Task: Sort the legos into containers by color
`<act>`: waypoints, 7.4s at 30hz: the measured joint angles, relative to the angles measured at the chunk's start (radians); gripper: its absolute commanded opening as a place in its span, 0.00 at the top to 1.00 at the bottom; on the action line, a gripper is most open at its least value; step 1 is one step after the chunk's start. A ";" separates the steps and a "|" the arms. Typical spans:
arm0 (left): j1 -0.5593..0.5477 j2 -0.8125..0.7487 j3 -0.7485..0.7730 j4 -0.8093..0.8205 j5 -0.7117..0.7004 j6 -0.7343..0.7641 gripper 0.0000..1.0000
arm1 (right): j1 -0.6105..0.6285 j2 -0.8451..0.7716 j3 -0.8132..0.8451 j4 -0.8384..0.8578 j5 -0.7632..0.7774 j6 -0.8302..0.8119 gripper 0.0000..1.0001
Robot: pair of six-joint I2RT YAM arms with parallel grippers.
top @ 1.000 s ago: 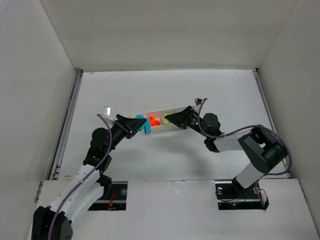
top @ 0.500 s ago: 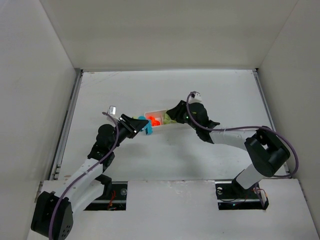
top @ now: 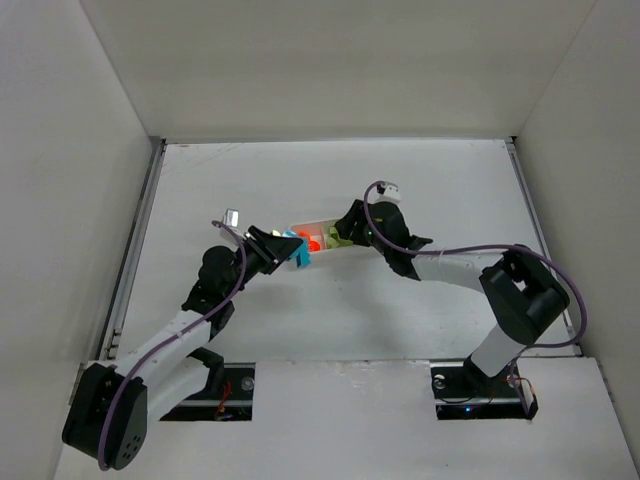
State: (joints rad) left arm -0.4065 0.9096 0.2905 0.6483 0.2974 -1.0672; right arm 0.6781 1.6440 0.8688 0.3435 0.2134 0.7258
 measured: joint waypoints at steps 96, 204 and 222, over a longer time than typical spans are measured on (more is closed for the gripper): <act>-0.190 0.222 0.103 0.127 -0.052 -0.014 0.77 | -0.129 -0.299 -0.166 -0.163 0.046 -0.153 0.38; -0.201 0.053 0.043 0.182 -0.109 -0.175 0.76 | 0.041 -0.453 -0.395 0.496 -0.433 0.308 0.52; -0.235 0.058 0.042 0.173 -0.144 -0.161 0.80 | 0.041 -0.396 -0.387 0.534 -0.431 0.328 0.57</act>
State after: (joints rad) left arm -0.6418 0.9676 0.3328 0.8211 0.1532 -1.2278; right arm 0.7193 1.2476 0.4816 0.8772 -0.2180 1.0542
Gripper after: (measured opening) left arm 0.352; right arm 0.482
